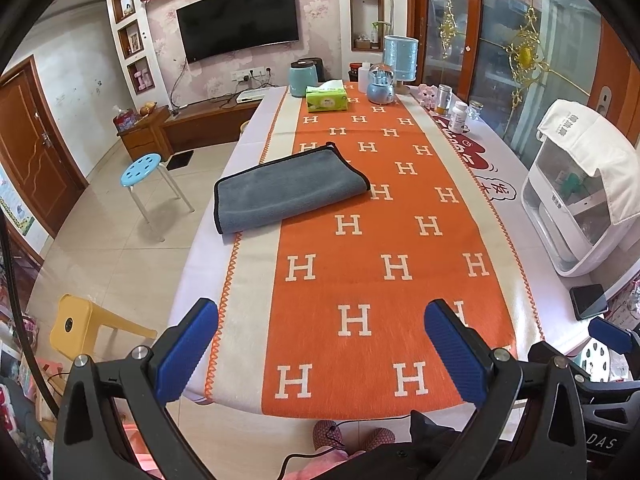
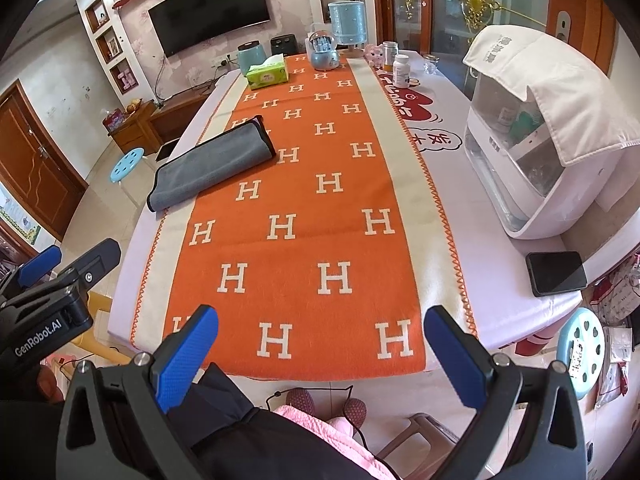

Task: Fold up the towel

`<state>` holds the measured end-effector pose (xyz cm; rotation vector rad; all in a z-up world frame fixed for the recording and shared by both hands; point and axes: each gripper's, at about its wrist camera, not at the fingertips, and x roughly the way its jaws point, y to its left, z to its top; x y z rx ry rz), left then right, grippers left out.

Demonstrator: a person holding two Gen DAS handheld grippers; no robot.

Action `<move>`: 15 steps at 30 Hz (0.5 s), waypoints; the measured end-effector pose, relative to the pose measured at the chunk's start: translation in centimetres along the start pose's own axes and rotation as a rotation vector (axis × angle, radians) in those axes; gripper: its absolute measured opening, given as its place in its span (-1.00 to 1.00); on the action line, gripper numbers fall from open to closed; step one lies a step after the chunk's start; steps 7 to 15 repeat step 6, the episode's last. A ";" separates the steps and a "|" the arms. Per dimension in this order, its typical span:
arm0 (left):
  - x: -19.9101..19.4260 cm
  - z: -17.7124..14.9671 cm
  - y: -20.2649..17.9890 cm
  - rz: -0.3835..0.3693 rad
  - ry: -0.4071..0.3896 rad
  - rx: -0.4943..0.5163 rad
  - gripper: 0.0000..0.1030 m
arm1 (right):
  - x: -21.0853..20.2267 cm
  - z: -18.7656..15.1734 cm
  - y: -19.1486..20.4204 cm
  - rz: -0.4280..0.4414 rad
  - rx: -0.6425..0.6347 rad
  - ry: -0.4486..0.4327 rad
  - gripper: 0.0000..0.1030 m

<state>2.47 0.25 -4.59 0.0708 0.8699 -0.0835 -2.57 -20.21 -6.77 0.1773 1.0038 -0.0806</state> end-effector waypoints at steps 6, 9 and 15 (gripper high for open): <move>0.3 0.5 0.0 0.006 0.006 0.000 0.99 | 0.4 0.4 0.0 0.007 -0.005 0.004 1.00; 0.3 0.5 0.0 0.006 0.006 0.000 0.99 | 0.4 0.4 0.0 0.007 -0.005 0.004 1.00; 0.3 0.5 0.0 0.006 0.006 0.000 0.99 | 0.4 0.4 0.0 0.007 -0.005 0.004 1.00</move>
